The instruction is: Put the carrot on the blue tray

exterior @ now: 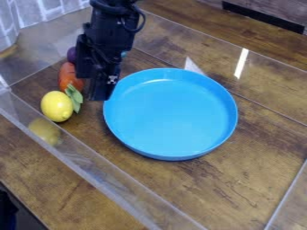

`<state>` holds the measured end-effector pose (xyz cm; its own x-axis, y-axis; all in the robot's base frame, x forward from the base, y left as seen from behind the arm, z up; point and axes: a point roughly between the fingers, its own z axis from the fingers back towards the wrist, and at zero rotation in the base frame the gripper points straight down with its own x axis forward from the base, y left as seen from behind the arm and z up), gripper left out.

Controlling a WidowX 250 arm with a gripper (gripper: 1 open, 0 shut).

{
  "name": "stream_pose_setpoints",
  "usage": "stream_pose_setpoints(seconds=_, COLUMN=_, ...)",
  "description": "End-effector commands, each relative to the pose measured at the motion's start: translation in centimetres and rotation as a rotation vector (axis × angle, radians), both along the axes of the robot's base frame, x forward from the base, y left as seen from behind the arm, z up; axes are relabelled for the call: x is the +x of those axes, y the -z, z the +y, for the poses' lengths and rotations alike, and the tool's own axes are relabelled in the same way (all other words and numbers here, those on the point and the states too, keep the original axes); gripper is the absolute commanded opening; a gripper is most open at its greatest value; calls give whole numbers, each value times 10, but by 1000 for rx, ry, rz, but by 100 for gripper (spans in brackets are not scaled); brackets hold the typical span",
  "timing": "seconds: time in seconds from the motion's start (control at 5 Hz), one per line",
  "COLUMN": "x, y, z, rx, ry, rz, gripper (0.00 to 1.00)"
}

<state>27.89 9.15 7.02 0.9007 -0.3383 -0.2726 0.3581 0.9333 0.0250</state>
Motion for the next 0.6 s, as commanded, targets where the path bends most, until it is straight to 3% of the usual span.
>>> stream_pose_setpoints(seconds=0.0, x=9, y=-7, z=14, rx=20, ry=-31, rz=-46, gripper=100)
stream_pose_setpoints(seconds=0.2, x=11, y=-2, z=16, rx=23, ry=-35, rz=-44, gripper=100)
stream_pose_setpoints(seconds=0.4, x=14, y=3, z=19, rx=25, ry=-38, rz=-43, gripper=0)
